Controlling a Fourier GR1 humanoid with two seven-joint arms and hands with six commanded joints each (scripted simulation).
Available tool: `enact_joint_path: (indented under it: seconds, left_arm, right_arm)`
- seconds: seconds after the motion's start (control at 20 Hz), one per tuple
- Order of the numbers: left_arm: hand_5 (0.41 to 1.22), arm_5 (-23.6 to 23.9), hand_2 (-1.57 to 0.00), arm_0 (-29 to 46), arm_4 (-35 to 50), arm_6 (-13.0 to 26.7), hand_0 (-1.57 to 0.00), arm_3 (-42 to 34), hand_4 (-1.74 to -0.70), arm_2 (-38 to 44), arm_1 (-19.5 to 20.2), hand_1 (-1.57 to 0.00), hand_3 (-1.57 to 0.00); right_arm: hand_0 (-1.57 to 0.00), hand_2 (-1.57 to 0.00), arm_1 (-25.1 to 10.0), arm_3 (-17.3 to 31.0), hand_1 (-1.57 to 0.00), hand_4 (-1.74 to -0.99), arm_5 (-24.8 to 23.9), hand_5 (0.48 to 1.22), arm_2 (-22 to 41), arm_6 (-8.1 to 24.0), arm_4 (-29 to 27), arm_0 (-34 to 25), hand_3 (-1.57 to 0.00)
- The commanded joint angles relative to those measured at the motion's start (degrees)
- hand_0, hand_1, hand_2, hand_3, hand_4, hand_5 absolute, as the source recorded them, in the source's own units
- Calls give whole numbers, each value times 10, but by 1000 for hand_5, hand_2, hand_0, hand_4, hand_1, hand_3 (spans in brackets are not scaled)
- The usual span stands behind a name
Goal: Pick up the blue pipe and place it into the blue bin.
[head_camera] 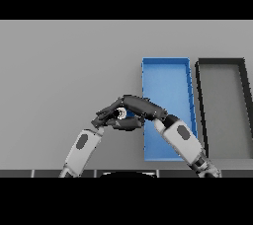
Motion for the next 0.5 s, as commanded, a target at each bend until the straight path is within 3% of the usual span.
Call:
enact_joint_path:
  seconds: [0.0,0.1,0.15,0.45]
  left_arm:
    - [603,1,-88,6,4,7,-100,0,-969,1,-1,-91,-79]
    - [538,6,-56,7,-7,-4,-63,-1,-955,2,8,-58,-50]
    - [513,9,-45,5,-12,-8,-50,3,-947,-2,5,-46,-40]
    - [464,7,-11,13,-14,-1,-12,7,-909,-5,8,-11,-10]
  right_arm:
    - [-1570,-1570,1,4,-1570,-1740,3,1219,-4,-11,-1,6,-1569]
    - [-1570,-1570,3,-3,-1570,-1741,5,1220,-11,-26,-14,13,-1570]
    - [-1570,-1570,7,-3,-1570,-1741,2,1220,-17,-16,-21,6,-1570]
    - [-1571,-1571,20,-18,-1571,-1741,-41,1221,-78,76,-158,-57,-1571]
